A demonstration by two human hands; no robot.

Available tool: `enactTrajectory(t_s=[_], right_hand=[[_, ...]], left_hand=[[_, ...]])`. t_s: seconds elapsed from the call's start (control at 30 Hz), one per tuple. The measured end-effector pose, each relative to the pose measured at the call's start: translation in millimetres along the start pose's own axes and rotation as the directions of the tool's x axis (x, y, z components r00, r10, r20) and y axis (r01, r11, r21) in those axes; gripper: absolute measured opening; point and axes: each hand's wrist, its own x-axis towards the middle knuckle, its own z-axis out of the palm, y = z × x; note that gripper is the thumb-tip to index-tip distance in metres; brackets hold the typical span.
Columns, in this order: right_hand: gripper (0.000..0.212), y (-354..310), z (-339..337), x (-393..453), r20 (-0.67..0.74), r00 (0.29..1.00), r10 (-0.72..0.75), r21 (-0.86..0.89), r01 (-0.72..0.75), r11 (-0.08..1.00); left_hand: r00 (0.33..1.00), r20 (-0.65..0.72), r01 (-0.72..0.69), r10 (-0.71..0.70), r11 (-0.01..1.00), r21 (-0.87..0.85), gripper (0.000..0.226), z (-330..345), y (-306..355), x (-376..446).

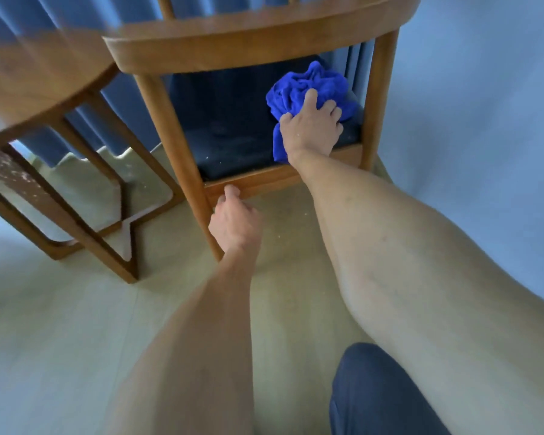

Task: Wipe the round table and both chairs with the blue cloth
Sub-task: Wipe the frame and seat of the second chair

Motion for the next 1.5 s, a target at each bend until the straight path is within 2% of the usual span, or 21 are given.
enactTrajectory(t_s=[0.1,0.17,0.27,0.37,0.47,0.53,0.6,0.73,0.8,0.93,1.0,1.13,1.2,1.27,1.33,1.43,1.5], right_hand=[[0.049,7.5,-3.1,-14.2,-0.014,0.998,-0.059,-0.048,0.059,0.997],[0.049,10.8,-5.4,-20.8,-0.039,0.995,-0.093,-0.079,0.089,0.993],[0.048,7.4,-11.0,-37.0,-0.065,0.990,-0.126,-0.044,0.124,0.991],[0.043,-2.0,-8.5,-61.7,-0.073,0.972,-0.224,-0.001,0.224,0.974],[0.044,-31.8,0.3,-85.0,-0.010,0.910,-0.414,0.007,0.414,0.910],[0.057,-62.8,9.8,-98.0,0.073,0.834,-0.547,0.059,0.544,0.837],[0.062,-84.3,17.3,-105.5,0.128,0.810,-0.572,0.090,0.565,0.820],[0.047,-81.6,20.1,-95.6,0.117,0.835,-0.538,0.000,0.542,0.840],[0.051,-72.9,17.0,-90.7,0.103,0.828,-0.551,-0.056,0.557,0.828],[0.059,-39.2,8.0,-76.1,0.034,0.901,-0.433,-0.049,0.434,0.900],[0.062,-7.5,-0.1,-61.1,-0.006,0.929,-0.369,-0.095,0.367,0.926],[0.066,78.5,-23.7,-20.8,-0.054,0.994,-0.096,-0.193,0.084,0.978],[0.075,101.8,-30.5,-15.6,-0.024,0.996,-0.085,-0.217,0.078,0.973],[0.082,96.8,-28.4,-21.2,-0.007,0.996,-0.087,-0.169,0.085,0.982],[0.085,81.1,-21.5,-27.3,-0.026,1.000,0.009,-0.058,-0.011,0.998],[0.072,65.3,-18.7,-33.3,0.010,0.997,0.080,0.088,-0.081,0.993],[0.065,68.2,-22.0,-32.6,0.004,0.998,0.056,0.071,-0.056,0.996]], left_hand=[[0.997,-0.080,0.016,-0.018,1.000,-0.019,0.032,-15.0,4.3,1.2],[0.994,-0.085,0.062,-0.063,0.998,-0.017,0.032,-24.0,3.6,-3.0],[0.980,-0.065,0.185,-0.186,0.982,-0.026,0.030,-35.4,-7.1,-11.9],[0.945,-0.067,0.316,-0.320,0.947,-0.067,0.034,-50.7,-12.3,-2.1],[0.943,-0.029,0.328,-0.330,0.942,-0.067,0.041,-65.0,-10.5,10.5],[0.958,0.012,0.285,-0.285,0.956,-0.062,0.048,-70.3,-11.0,18.2],[0.966,0.065,0.253,-0.249,0.966,-0.058,0.052,-72.1,-12.9,22.7],[0.960,0.068,0.275,-0.273,0.961,-0.027,0.042,-66.9,-16.6,17.9],[0.958,0.029,0.286,-0.284,0.957,-0.056,0.034,-55.5,-14.8,8.5],[0.941,-0.053,0.329,-0.334,0.940,-0.093,0.025,-33.2,-7.1,-6.3],[0.966,-0.045,0.249,-0.253,0.966,-0.069,0.023,-23.3,-0.2,-9.9],[0.999,0.028,0.025,-0.024,0.999,-0.042,0.029,-3.1,22.9,-22.5],[0.999,0.049,0.012,-0.010,0.998,-0.055,0.030,2.9,31.4,-30.7],[0.997,0.079,0.028,-0.024,0.998,-0.049,0.032,7.6,35.0,-38.0],[0.994,0.106,0.044,-0.039,0.998,-0.037,0.035,9.0,36.2,-43.4],[0.992,0.106,0.074,-0.070,0.997,-0.033,0.039,5.4,28.7,-46.7],[0.990,0.097,0.107,-0.103,0.994,-0.035,0.037,1.4,17.2,-48.5]])
